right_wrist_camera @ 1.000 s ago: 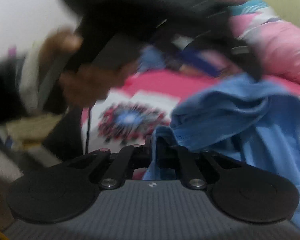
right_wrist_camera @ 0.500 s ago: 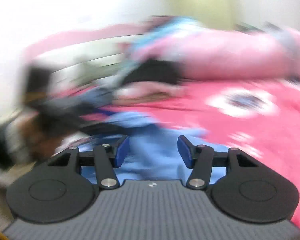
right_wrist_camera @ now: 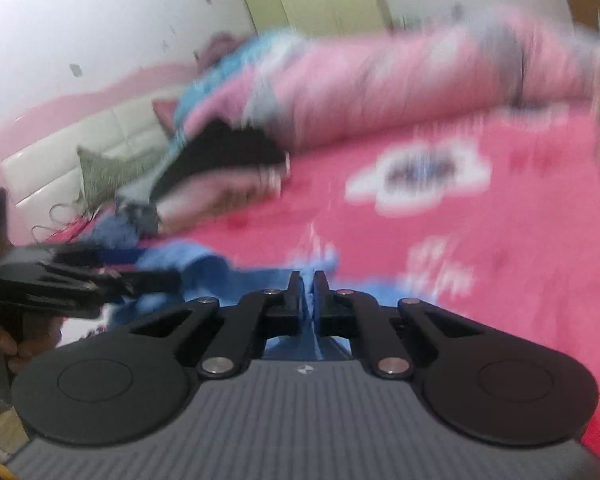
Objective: Fold clothes
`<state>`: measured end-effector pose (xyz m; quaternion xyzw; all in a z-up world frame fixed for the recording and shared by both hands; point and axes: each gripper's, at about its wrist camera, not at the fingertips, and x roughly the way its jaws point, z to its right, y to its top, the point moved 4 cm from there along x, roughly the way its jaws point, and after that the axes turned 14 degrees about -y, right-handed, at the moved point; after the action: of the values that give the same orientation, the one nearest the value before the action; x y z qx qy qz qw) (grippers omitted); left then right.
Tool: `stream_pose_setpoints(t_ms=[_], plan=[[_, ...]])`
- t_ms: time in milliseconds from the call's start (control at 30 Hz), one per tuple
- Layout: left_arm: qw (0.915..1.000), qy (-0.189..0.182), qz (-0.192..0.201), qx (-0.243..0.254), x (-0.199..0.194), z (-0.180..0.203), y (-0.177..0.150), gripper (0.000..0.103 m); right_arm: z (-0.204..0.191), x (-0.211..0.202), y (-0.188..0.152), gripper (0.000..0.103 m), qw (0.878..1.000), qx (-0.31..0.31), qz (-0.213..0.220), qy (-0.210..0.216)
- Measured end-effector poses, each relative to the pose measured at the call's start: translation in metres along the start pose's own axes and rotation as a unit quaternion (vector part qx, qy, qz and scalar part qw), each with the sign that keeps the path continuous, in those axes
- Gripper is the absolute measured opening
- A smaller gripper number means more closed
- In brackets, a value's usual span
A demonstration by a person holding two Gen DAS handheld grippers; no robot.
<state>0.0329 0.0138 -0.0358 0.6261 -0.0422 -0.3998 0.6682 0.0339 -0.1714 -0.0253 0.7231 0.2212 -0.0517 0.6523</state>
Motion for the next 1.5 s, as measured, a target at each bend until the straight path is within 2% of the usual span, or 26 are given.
stream_pose_setpoints(t_ms=[100,300,400,600,700,800,867,967,1067,1167,1200,1267,1300,1400,1433,1500], plan=[[0.9996,-0.018,0.021,-0.005,-0.006,0.003,0.01,0.076,-0.017,-0.032,0.03,0.003,0.996,-0.047,0.082,-0.008],[0.9991,-0.021,0.035,0.008,-0.008,0.013,0.015,0.076,-0.04,-0.075,0.081,0.003,0.979,-0.081,0.189,-0.002],[0.9992,-0.019,0.036,0.006,-0.013,0.011,0.01,0.079,-0.041,-0.093,0.097,0.003,0.971,-0.09,0.22,-0.005],[0.9991,-0.011,0.037,0.018,-0.028,0.009,0.005,0.08,-0.035,-0.108,0.12,0.002,0.963,-0.101,0.251,-0.021],[0.9978,0.022,0.038,0.049,-0.037,0.007,0.006,0.08,-0.028,-0.113,0.129,0.002,0.96,-0.096,0.261,-0.031],[0.9897,0.108,0.031,0.089,-0.041,0.0,0.007,0.08,-0.022,-0.118,0.135,0.0,0.956,-0.088,0.277,-0.041],[0.9849,0.145,0.018,0.093,-0.038,-0.011,0.004,0.078,-0.015,-0.114,0.135,0.0,0.959,-0.077,0.27,-0.043],[0.9926,0.111,0.007,0.048,-0.032,-0.022,-0.001,0.078,-0.002,-0.083,0.121,0.0,0.973,-0.065,0.217,-0.054],[0.9953,0.094,-0.01,0.018,-0.019,-0.027,-0.007,0.078,0.008,-0.051,0.097,0.002,0.986,-0.057,0.145,-0.058],[0.9964,0.083,-0.014,0.003,-0.011,-0.032,-0.009,0.078,0.005,-0.042,0.066,0.004,0.994,-0.066,0.091,-0.013],[0.9966,0.081,-0.014,0.0,-0.009,-0.035,-0.01,0.078,-0.001,-0.044,0.053,0.008,0.994,-0.082,0.077,0.009],[0.997,0.076,-0.013,-0.007,-0.006,-0.039,-0.012,0.078,-0.015,-0.048,0.025,0.045,0.99,-0.124,0.045,0.054],[0.9971,0.074,-0.013,-0.013,-0.006,-0.041,-0.013,0.078,-0.024,-0.049,0.011,0.052,0.985,-0.155,0.033,0.067],[0.9974,0.064,-0.011,-0.031,-0.003,-0.046,-0.014,0.078,-0.052,-0.051,-0.029,0.059,0.962,-0.259,0.001,0.087],[0.9976,0.059,-0.01,-0.036,-0.003,-0.048,-0.015,0.078,-0.058,-0.048,-0.039,0.059,0.953,-0.292,-0.01,0.077],[0.9978,0.046,-0.002,-0.049,-0.006,-0.052,-0.016,0.077,-0.062,-0.031,-0.057,0.058,0.937,-0.348,-0.029,0.025]])
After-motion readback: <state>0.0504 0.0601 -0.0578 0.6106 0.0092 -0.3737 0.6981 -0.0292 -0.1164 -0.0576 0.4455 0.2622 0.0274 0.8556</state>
